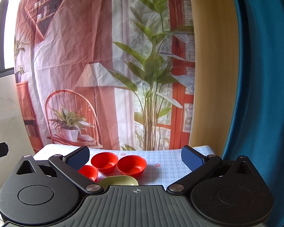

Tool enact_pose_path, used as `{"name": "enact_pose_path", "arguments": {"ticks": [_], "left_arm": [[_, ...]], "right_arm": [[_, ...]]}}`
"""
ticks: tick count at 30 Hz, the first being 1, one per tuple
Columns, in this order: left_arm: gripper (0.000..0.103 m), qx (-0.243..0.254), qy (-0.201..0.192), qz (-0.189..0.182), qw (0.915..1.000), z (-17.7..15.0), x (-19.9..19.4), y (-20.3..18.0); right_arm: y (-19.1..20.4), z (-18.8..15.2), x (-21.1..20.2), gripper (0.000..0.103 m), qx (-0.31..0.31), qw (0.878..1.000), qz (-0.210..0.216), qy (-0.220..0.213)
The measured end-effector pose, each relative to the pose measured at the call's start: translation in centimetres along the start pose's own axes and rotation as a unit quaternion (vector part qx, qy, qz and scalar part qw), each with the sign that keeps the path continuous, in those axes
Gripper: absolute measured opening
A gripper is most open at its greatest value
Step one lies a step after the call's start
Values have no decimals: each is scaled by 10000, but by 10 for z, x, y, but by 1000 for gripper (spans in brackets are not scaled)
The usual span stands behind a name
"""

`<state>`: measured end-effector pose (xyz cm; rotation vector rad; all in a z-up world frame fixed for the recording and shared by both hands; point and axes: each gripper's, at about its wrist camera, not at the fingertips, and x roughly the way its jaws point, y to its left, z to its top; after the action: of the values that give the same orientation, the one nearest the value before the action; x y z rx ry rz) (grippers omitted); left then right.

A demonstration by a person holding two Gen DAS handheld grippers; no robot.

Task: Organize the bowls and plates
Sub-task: 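Move both grippers forward over the orange plate rim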

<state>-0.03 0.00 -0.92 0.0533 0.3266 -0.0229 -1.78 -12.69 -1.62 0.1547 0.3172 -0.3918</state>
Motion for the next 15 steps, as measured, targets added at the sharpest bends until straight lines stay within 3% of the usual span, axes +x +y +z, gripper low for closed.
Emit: {"name": "enact_pose_path", "arguments": {"ticks": [15], "left_arm": [[103,-149,158,435,9988,-46,61,2]], "right_arm": [[-2,-56,55,103,-235,9986,197,-427]]}}
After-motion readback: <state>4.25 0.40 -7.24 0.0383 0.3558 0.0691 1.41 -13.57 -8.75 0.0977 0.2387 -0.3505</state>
